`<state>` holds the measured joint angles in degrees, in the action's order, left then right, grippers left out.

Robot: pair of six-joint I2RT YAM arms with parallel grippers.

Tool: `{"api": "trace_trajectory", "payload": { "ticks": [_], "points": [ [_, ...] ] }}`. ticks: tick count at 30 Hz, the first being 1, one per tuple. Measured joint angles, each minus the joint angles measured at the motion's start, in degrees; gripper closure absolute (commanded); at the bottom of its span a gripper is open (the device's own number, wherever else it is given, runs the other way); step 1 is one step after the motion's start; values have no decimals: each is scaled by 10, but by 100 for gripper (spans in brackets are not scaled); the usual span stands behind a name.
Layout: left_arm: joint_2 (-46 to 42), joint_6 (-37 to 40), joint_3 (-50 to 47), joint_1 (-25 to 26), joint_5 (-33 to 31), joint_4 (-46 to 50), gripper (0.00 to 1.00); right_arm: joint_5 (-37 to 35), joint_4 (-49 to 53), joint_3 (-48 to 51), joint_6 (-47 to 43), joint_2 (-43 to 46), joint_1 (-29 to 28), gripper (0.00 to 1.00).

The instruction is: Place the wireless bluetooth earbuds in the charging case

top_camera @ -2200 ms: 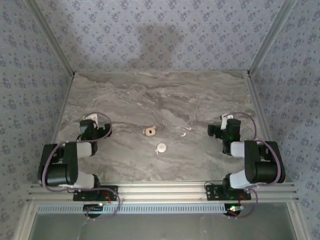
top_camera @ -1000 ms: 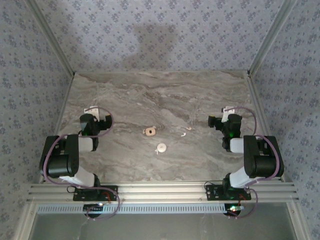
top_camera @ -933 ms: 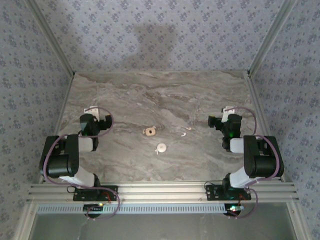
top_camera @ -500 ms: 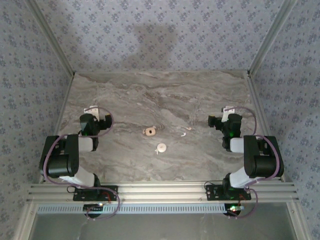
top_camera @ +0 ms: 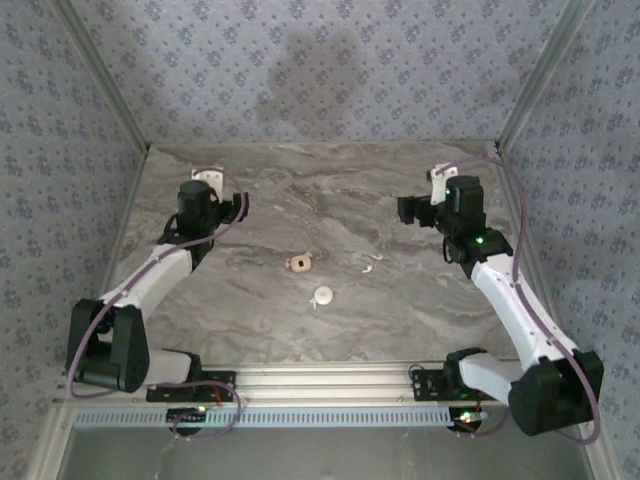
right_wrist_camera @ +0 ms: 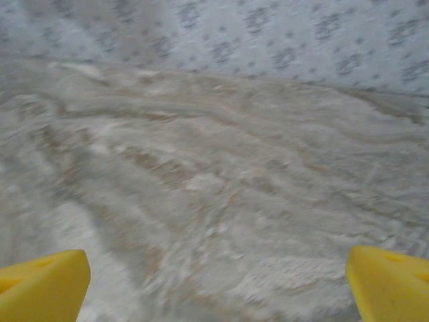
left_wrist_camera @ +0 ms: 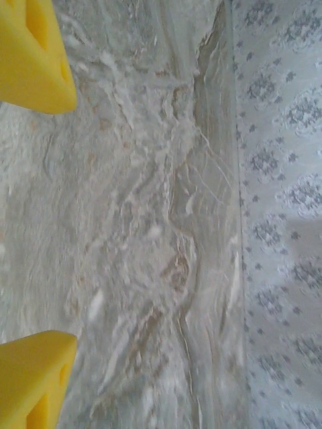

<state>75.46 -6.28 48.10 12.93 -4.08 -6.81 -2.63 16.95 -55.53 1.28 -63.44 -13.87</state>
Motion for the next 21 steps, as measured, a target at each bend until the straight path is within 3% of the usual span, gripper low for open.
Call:
{"api": "trace_trajectory", "payload": {
  "ticks": [8, 14, 17, 21],
  "points": [
    [-20, -94, 35, 44, 47, 177, 21, 12, 175, -39, 132, -36, -147, 0],
    [-48, -163, 19, 47, 100, 264, 22, 48, 195, -37, 249, -100, -233, 2],
    [-49, -179, 12, 49, 113, 290, 28, 61, 200, -38, 300, -149, -276, 5],
    [-49, -177, 13, 62, 123, 329, 30, 76, 207, -25, 341, -166, -282, 5]
  ]
}}
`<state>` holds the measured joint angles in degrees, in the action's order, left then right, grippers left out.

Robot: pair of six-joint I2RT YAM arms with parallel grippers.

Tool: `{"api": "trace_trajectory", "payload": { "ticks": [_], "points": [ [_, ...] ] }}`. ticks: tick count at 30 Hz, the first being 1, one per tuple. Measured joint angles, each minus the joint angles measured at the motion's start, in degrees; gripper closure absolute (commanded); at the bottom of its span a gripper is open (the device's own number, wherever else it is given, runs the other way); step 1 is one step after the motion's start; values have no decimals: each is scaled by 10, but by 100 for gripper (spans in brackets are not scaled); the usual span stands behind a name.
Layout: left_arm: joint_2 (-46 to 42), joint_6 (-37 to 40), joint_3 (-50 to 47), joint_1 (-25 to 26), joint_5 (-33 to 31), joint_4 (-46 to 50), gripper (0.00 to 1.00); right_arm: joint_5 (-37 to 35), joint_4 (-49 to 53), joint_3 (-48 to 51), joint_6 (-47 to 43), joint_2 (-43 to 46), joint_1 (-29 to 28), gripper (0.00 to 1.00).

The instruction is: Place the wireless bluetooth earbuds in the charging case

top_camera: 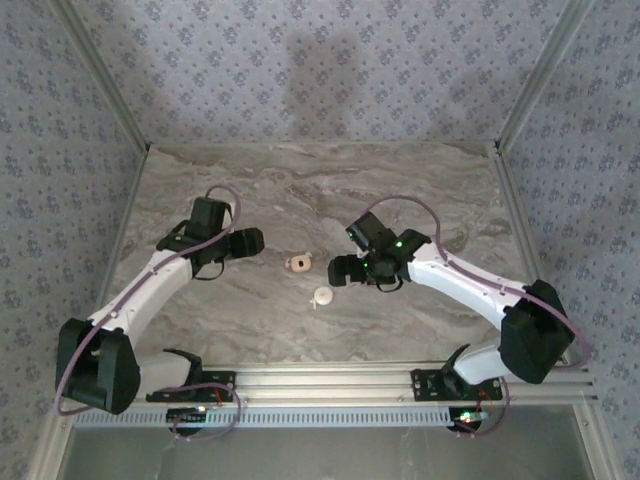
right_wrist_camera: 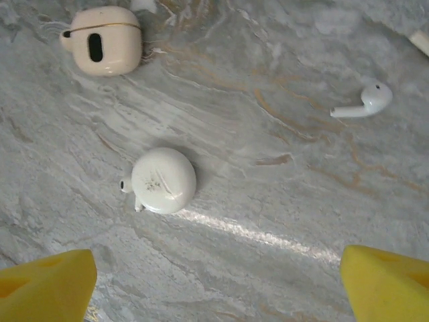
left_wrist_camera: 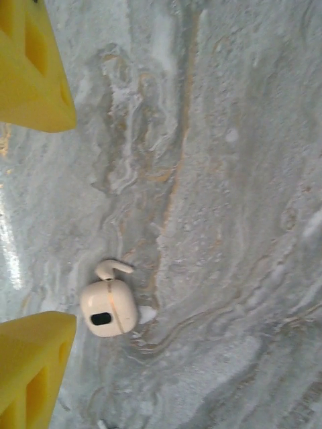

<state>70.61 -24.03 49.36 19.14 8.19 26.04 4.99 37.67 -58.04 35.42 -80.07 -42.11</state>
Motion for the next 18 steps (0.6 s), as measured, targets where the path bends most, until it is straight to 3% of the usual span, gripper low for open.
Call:
{"api": "trace_trajectory", "payload": {
  "ticks": [10, 18],
  "points": [
    [76, 78, 149, 137, -9, 143, 38, 90, -115, 169, 45, 225, 187, 8],
    [239, 147, 300, 251, -23, 246, 39, 149, -119, 221, 45, 341, 266, 8]
  ]
}}
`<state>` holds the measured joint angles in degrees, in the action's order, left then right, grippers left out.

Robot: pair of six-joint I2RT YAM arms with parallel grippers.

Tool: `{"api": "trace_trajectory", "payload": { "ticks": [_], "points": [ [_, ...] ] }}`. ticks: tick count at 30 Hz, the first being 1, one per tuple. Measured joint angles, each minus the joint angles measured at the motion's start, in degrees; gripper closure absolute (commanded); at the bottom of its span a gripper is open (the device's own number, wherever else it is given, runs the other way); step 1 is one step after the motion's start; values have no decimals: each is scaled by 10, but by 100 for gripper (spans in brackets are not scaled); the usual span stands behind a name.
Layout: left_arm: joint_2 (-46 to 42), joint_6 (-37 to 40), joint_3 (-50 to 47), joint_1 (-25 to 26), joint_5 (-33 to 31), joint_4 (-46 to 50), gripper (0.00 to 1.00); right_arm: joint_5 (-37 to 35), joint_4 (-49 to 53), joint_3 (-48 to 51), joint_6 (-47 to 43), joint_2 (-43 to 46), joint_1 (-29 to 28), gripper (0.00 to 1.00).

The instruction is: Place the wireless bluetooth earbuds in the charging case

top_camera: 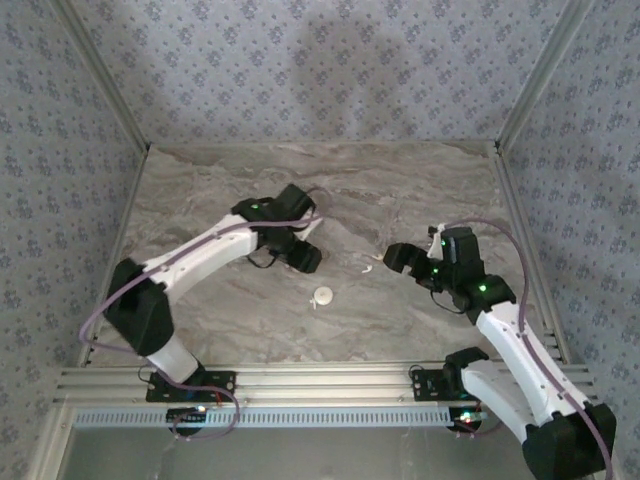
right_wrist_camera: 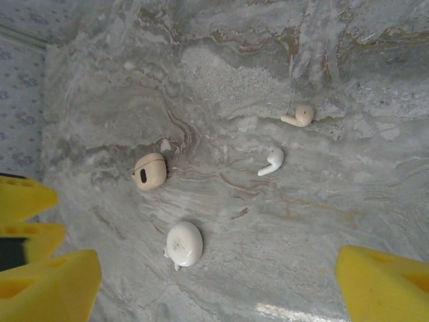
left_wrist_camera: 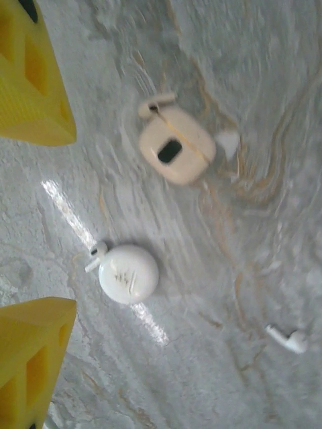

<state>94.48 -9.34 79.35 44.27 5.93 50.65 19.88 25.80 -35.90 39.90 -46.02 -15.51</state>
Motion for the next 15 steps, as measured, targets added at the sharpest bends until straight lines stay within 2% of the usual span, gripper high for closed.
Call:
{"api": "trace_trajectory", "payload": {
  "ticks": [7, 15],
  "points": [
    [123, 14, 69, 55, -6, 59, 38, 25, 8, 48, 0, 40, 25, 8],
    [181, 11, 107, 86, -1, 81, 36, 45, 19, 66, 0, 54, 42, 8]
  ]
}}
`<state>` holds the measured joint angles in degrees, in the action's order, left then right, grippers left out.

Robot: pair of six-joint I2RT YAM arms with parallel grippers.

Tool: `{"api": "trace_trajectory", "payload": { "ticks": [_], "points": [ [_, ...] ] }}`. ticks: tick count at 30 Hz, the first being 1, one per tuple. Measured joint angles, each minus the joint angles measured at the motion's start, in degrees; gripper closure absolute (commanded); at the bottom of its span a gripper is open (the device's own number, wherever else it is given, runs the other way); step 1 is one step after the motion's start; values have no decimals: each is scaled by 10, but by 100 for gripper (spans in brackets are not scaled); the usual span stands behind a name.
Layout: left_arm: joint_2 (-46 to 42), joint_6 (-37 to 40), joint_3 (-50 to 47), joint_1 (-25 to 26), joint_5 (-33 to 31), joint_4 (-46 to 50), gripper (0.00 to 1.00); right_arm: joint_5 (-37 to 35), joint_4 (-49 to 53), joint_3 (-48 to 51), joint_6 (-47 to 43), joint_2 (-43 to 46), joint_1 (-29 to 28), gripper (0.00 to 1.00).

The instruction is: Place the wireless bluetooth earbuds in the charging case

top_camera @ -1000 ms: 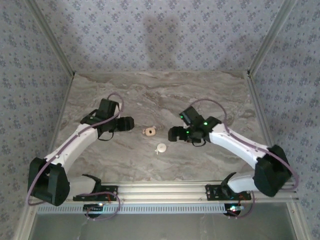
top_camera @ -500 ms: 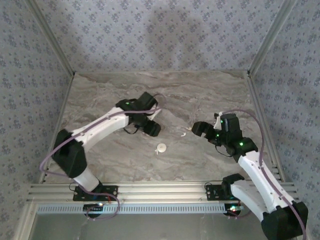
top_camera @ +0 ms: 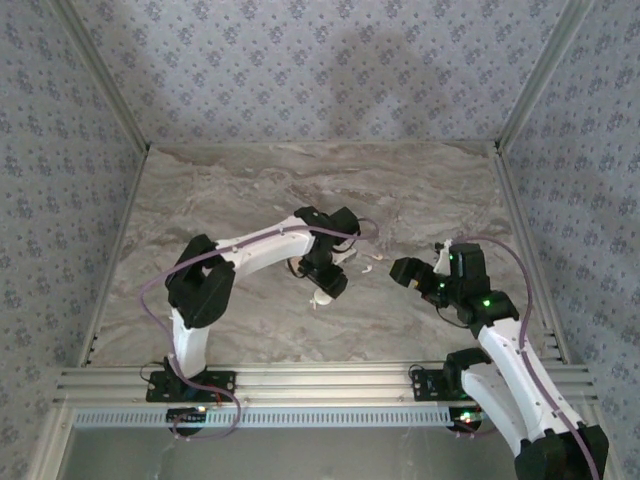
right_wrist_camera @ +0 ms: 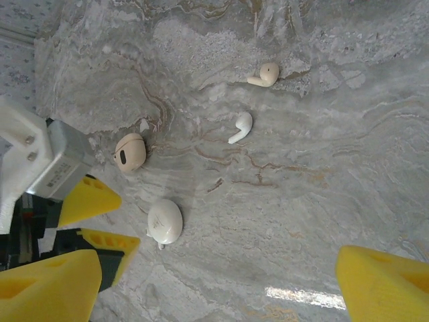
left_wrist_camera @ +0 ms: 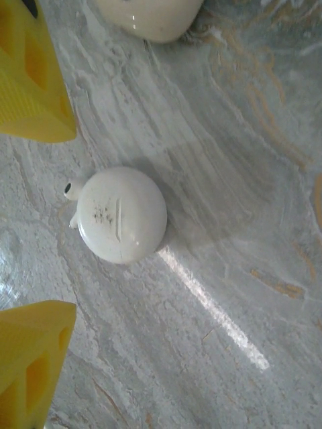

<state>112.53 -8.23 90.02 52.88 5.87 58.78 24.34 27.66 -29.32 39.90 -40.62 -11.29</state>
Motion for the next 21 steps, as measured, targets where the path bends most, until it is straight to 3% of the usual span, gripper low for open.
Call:
{"api": "trace_trajectory", "payload": {
  "ticks": [21],
  "points": [
    [49, -4, 8, 9, -23, 12, 31, 15, -1, 16, 6, 1, 10, 7]
  ]
}}
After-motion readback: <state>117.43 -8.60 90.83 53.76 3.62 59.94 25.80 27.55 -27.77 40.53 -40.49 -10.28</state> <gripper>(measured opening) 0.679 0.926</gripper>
